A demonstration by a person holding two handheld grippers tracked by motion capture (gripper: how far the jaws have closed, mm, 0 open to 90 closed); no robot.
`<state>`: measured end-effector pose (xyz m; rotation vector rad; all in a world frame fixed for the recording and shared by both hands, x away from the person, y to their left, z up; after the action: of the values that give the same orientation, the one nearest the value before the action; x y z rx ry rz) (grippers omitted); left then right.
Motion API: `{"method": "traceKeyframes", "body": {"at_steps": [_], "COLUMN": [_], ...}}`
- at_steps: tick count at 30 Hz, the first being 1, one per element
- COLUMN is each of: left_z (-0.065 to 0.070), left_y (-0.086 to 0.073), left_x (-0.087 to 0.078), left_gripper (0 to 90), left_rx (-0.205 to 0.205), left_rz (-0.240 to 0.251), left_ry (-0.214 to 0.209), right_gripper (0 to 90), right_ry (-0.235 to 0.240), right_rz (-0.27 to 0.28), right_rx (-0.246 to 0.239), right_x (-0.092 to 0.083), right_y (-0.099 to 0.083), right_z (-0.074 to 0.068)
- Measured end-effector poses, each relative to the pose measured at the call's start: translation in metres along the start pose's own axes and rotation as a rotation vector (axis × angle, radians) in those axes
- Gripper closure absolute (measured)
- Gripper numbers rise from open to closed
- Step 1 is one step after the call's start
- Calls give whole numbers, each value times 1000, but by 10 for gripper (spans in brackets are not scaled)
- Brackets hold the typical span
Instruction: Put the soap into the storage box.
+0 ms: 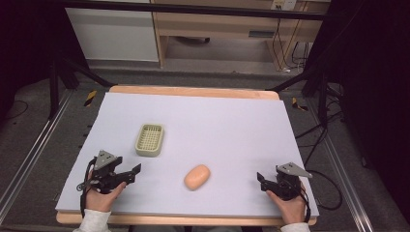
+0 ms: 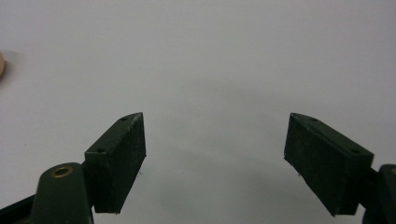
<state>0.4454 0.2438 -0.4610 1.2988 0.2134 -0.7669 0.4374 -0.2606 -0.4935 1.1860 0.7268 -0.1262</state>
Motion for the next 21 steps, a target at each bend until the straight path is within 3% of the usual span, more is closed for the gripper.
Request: {"method": "traceKeyframes", "body": {"at_steps": [21], "left_z": [25], "left_y": [10], "left_x": [4], "left_gripper": [197], "left_rx": [62], "left_rz": [-10], "left_ry": [-38], "right_gripper": [220], "right_ry": [3], "right_rz": [25], "right_rx": [-2], "right_x": [1], "right_y": [0], "right_z": [-1]}}
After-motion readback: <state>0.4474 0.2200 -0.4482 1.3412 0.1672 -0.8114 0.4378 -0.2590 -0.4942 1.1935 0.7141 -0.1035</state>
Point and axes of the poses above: each handheld gripper's, and its own axes: x roughly forward along the jaws, y roughly out of its top, z roughly to its right, the point moved 3 cm from there along x, roughly forward along the jaws, and after that the axes turned 14 degrees about -x, right-handed, at the moved point
